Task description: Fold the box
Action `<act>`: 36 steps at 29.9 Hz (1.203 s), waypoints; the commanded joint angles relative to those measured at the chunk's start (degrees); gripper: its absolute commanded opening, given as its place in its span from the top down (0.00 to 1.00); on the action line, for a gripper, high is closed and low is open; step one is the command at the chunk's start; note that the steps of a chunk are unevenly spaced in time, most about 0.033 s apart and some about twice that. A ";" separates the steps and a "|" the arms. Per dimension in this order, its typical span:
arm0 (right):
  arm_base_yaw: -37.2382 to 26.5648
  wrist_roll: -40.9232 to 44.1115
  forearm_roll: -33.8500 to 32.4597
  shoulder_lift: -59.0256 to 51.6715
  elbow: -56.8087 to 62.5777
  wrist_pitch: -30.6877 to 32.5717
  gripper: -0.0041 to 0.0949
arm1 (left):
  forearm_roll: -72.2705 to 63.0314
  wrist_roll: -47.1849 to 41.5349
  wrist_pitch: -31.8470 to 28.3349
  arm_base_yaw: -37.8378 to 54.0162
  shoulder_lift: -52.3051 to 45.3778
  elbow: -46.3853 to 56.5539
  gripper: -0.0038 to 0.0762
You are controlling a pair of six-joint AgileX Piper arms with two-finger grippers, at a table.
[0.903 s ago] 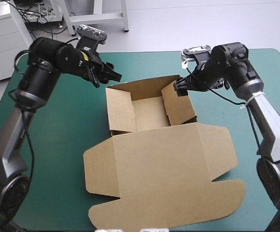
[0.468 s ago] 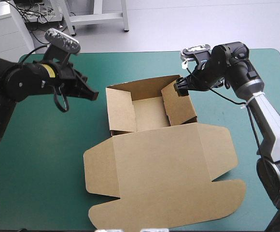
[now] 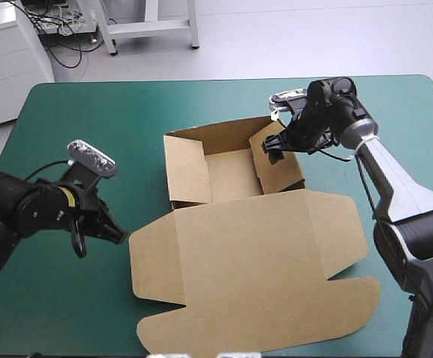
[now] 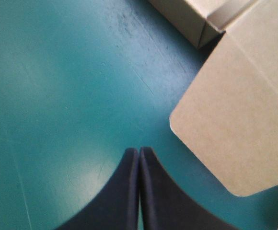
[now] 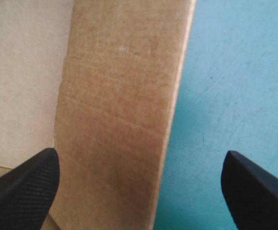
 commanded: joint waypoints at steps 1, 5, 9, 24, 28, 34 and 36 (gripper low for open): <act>-0.14 -0.52 0.67 -0.33 -1.66 0.39 0.14 | 1.04 -0.85 -2.85 -0.08 -3.89 2.99 0.99; -0.14 -0.52 0.56 1.55 -1.66 0.39 0.24 | 3.53 -2.52 -2.85 -0.08 -6.48 5.21 0.99; -0.14 -0.52 0.56 2.22 -1.56 0.29 0.51 | 5.23 -3.62 -2.85 -0.08 -8.42 5.36 0.99; -0.14 -4.83 -4.32 1.07 -4.72 0.40 0.98 | 6.07 -4.02 -2.93 -0.08 -10.47 5.45 0.99; -1.87 -4.99 -12.13 -1.69 -7.11 0.40 0.98 | 6.07 -5.30 -3.07 -0.08 -10.47 5.45 0.99; -10.82 -5.71 -12.75 -4.80 -9.69 0.39 0.98 | 6.07 -6.33 -3.11 -0.08 -10.47 5.74 0.99; -14.98 -5.71 -12.64 -5.19 -9.93 0.39 0.98 | 6.07 -6.33 -3.52 -0.08 -10.47 5.73 0.99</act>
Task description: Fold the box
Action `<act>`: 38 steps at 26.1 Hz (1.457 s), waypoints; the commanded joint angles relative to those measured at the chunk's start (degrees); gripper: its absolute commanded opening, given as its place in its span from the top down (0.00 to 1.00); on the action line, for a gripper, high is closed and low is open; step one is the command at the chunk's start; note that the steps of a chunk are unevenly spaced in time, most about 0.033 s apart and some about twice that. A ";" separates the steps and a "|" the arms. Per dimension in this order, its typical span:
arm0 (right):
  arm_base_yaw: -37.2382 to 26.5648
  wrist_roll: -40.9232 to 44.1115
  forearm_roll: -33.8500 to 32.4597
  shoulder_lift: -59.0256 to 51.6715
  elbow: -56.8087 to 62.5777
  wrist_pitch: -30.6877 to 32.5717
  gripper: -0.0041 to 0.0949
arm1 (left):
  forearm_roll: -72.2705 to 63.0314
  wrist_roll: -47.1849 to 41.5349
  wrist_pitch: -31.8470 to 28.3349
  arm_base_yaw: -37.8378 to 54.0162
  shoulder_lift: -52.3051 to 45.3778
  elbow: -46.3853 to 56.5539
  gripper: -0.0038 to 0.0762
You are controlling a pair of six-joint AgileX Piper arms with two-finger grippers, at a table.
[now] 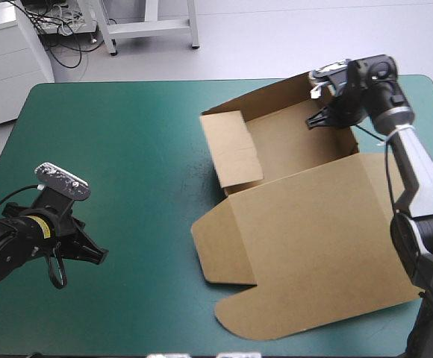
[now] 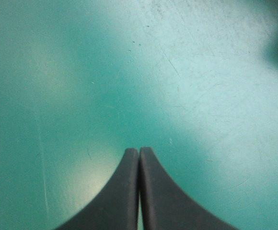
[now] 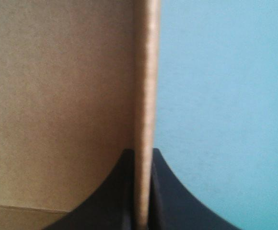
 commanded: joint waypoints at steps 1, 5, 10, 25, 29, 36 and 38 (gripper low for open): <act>-7.47 -0.24 -1.07 -4.51 -2.25 0.30 0.98 | 0.97 -0.83 -2.86 -0.08 -0.70 -1.17 0.99; -15.51 -0.66 1.44 -4.61 -2.25 0.30 0.98 | 2.64 -0.83 -3.00 -0.08 -0.70 -1.17 0.99; -26.09 -3.37 6.53 -4.42 -2.25 -0.44 0.98 | 3.46 -0.83 -3.71 -0.08 -0.70 -1.17 0.99; -39.09 -3.07 9.91 -4.29 -1.88 -0.58 0.58 | 3.46 -0.83 -5.70 -0.08 -0.70 -1.17 0.99; -39.09 -2.85 10.49 -4.29 -1.88 -0.21 0.01 | 3.46 -0.83 -5.58 -0.08 -0.70 -1.17 0.99; -39.09 -2.85 11.62 -4.51 -1.88 0.25 0.02 | 2.25 -0.83 -5.58 -0.08 -0.70 -1.17 0.99; -39.09 -2.85 13.05 -4.91 -1.88 0.25 0.03 | 1.99 -0.83 -5.58 -0.08 -0.70 -1.17 0.99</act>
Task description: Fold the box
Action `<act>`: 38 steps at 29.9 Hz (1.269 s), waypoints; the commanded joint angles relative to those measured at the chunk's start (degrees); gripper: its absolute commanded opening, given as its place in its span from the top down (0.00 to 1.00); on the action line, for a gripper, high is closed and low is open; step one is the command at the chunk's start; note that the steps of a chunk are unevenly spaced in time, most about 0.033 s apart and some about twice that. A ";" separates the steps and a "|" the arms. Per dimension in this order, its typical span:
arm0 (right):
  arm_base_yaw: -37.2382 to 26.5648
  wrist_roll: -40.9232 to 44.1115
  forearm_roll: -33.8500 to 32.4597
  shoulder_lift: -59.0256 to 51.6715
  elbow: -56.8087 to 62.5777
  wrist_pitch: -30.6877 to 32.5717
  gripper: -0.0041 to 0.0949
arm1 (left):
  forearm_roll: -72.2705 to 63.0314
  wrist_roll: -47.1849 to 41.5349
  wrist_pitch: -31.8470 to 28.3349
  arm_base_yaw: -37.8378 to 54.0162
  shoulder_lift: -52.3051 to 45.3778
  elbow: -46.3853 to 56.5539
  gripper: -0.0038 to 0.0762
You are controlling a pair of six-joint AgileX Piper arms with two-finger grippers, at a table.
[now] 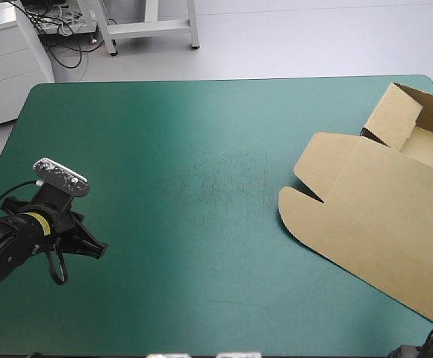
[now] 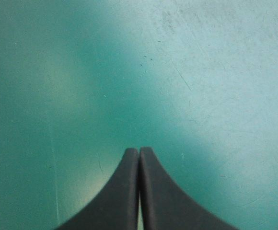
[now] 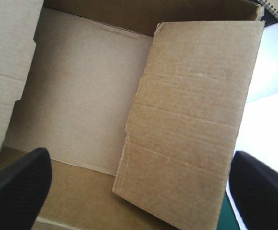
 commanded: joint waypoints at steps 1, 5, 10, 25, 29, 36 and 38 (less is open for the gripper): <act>-0.43 -0.14 3.12 -4.13 -1.47 0.17 0.03 | -0.24 -0.62 -2.49 -0.08 -0.70 -1.47 0.99; -0.43 -0.38 8.51 -5.51 -1.47 0.17 0.07 | -0.51 -1.12 -2.49 -0.08 -0.70 -1.47 0.99; 0.36 -0.51 9.34 -8.20 -1.47 0.17 0.49 | -0.51 -1.45 -2.87 -0.08 -0.70 -1.47 0.99; 13.68 -0.91 13.07 -18.05 0.89 0.22 0.98 | -0.48 -3.66 -7.14 -0.08 -0.70 1.15 0.99; 20.59 -4.75 12.55 -22.62 8.05 0.22 0.98 | -1.21 -3.90 -9.19 -0.08 -0.70 5.13 0.99; 29.13 -7.13 9.80 -32.36 25.56 -0.16 0.98 | -3.75 -3.89 -19.50 -0.08 -3.12 12.31 0.99; 29.99 -7.92 10.21 -35.51 30.85 -1.56 0.98 | -4.37 -3.89 -21.86 -0.08 -4.30 14.57 0.99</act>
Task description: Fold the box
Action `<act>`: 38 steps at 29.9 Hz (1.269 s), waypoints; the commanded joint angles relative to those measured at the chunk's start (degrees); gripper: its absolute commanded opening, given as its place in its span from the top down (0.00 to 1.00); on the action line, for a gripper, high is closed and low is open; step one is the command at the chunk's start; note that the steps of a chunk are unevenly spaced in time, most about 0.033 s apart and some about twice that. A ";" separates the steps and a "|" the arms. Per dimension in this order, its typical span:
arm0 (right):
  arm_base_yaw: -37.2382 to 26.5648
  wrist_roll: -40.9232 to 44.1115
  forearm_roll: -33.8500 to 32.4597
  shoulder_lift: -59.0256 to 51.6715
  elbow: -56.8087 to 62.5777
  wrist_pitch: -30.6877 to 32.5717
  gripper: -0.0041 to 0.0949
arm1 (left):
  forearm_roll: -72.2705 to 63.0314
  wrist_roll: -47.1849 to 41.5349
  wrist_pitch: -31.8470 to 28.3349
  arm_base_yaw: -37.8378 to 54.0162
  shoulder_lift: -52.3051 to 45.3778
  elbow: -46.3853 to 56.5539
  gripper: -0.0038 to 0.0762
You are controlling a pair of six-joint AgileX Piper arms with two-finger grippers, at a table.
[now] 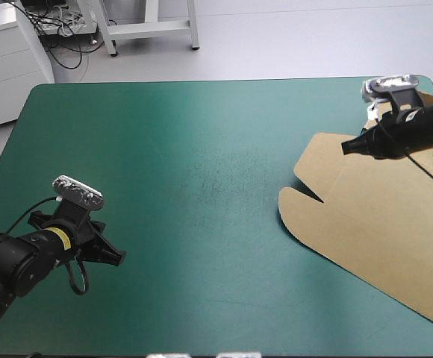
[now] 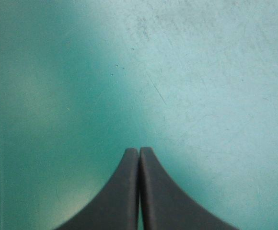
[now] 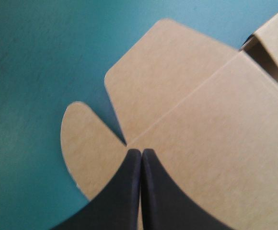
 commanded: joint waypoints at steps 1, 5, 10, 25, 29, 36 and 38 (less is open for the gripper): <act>1.53 -1.53 0.43 -7.88 7.95 -2.56 0.98 | -1.14 -0.70 -7.58 -0.08 -2.79 2.16 0.99; 2.07 -1.96 1.16 -15.86 19.69 -6.60 0.98 | -1.43 -0.70 -9.57 -0.08 -6.56 6.60 0.99; 2.07 -2.06 1.16 -25.93 32.16 -9.67 0.98 | -3.27 -0.70 -9.09 -0.08 -11.75 11.41 0.99; 2.07 -3.87 1.69 -50.93 57.87 -14.63 0.98 | -4.01 0.01 -2.87 -0.08 -17.97 18.53 0.99; 2.07 -3.87 1.69 -55.92 60.35 -15.38 0.98 | -4.12 0.01 -3.05 -0.08 -17.97 19.49 0.99; 2.07 -3.87 1.69 -58.75 60.33 -15.38 0.98 | -3.75 0.01 -3.05 -0.08 -17.97 19.49 0.99; 2.07 -3.87 1.69 -58.75 60.33 -15.38 0.98 | -3.75 0.01 -3.05 -0.08 -17.97 19.49 0.99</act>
